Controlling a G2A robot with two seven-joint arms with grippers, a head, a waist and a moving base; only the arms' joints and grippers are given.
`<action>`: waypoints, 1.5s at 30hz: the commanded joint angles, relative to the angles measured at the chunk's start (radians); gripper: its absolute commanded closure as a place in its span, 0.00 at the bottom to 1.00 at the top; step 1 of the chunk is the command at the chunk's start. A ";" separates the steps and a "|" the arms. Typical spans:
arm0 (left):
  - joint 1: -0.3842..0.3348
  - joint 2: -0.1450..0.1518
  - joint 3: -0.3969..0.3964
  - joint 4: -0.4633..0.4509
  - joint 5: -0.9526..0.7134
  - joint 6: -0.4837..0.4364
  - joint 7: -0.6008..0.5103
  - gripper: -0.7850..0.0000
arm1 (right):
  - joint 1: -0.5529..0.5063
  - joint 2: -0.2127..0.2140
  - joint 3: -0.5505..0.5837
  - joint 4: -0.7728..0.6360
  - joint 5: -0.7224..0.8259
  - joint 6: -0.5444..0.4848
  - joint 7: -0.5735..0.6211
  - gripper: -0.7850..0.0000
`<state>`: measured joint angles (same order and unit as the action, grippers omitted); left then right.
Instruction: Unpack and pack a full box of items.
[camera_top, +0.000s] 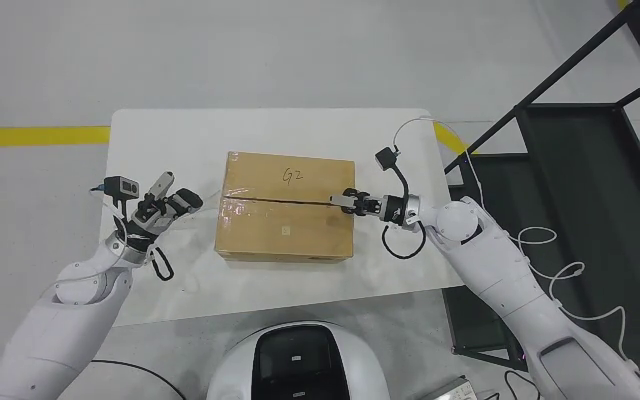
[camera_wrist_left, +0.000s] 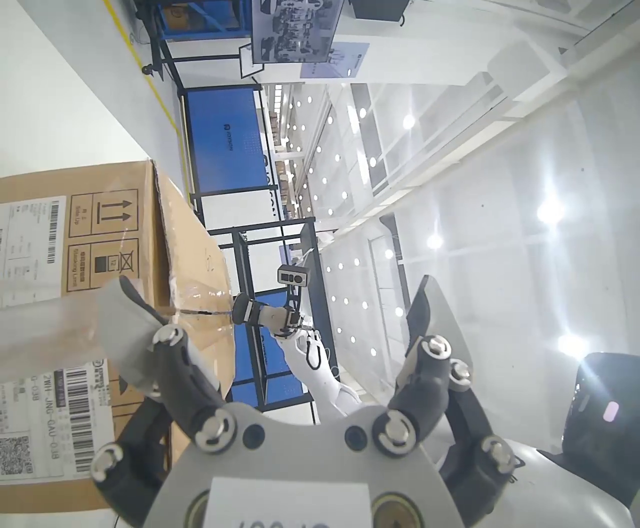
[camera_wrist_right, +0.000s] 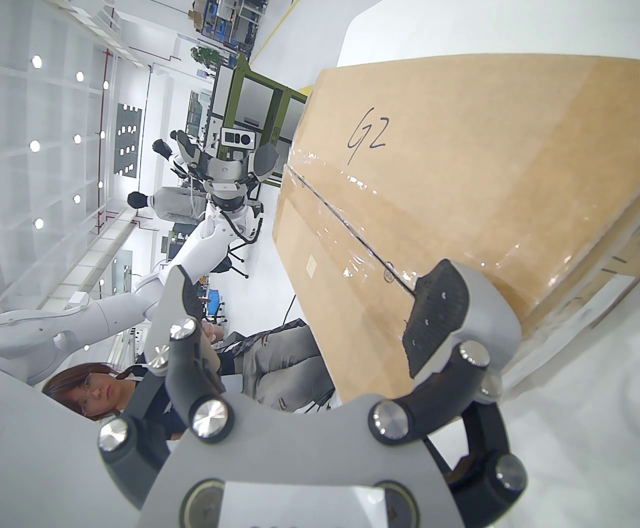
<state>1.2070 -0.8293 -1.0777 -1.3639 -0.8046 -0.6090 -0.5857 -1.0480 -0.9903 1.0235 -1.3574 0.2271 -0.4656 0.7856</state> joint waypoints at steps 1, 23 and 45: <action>0.007 -0.002 0.002 -0.007 -0.005 0.015 0.011 0.00 | 0.000 0.000 0.000 0.000 0.000 0.000 0.000 0.00; 0.175 -0.052 -0.005 0.009 0.075 0.127 0.341 0.00 | 0.000 0.000 0.000 0.000 0.000 0.000 0.000 0.00; 0.136 -0.110 -0.038 0.069 0.081 0.173 0.398 1.00 | 0.000 0.000 0.000 0.000 0.000 0.000 0.000 0.00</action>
<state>1.3412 -0.9381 -1.1120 -1.2929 -0.7245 -0.4364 -0.1868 -1.0480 -0.9903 1.0235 -1.3574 0.2271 -0.4656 0.7856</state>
